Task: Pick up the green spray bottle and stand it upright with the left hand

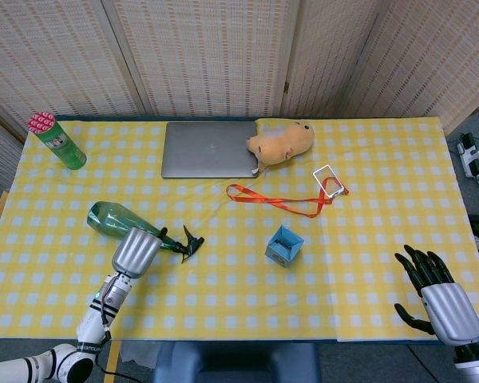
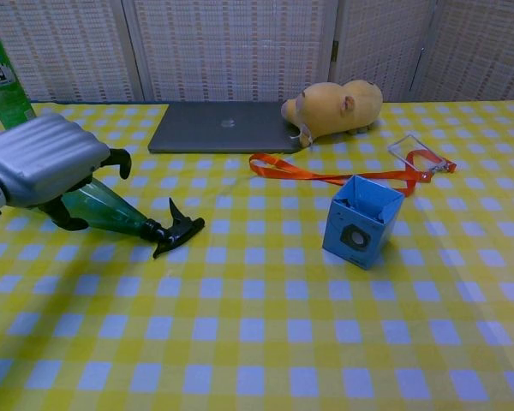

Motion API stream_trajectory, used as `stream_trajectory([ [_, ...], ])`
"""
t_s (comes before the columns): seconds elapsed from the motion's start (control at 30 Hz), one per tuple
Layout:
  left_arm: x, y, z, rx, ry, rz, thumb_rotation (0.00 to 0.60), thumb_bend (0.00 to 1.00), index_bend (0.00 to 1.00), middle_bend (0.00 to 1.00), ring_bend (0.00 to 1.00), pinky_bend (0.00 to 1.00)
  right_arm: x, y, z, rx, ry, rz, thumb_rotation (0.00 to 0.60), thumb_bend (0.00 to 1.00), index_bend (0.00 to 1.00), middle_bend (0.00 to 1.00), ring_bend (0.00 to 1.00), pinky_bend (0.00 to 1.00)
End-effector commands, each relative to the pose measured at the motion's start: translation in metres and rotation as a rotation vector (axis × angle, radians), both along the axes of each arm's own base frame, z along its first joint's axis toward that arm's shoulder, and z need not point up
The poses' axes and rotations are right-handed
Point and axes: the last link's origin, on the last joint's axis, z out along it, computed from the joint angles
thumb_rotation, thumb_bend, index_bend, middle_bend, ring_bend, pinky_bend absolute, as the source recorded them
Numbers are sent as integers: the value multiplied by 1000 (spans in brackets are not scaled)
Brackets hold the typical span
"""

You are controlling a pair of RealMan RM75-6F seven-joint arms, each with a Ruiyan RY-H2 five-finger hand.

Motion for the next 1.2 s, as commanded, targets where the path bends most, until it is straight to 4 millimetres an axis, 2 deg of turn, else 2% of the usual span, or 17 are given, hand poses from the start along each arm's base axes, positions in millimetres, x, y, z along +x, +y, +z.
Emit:
stream_trajectory([
  [0.03, 4, 6, -13, -15, 18, -2, 600, 180, 363, 1000, 1000, 1000, 0, -1, 1, -4, -1, -5, 536, 346, 0, 0, 0, 0],
  [0.47, 2, 15, -46, -66, 52, -9, 600, 179, 371, 1000, 1000, 1000, -6, 4, 16, -43, -17, -27, 536, 346, 0, 0, 0, 0],
  [0.67, -2, 25, -54, -53, 66, -12, 600, 179, 383, 1000, 1000, 1000, -5, 6, 21, -47, -39, -27, 536, 345, 0, 0, 0, 0],
  [1.0, -12, 39, -57, -6, 86, -36, 600, 224, 548, 1000, 1000, 1000, -9, 3, 21, -28, -38, -41, 536, 345, 0, 0, 0, 0],
  [1.13, -16, 43, -54, 22, 77, -51, 600, 337, 659, 1000, 1000, 1000, -9, 3, 19, -25, -35, -42, 533, 345, 0, 0, 0, 0],
  [1.2, -16, 43, -52, 42, 65, -59, 600, 392, 682, 1000, 1000, 1000, -9, 3, 18, -21, -32, -44, 536, 345, 0, 0, 0, 0],
])
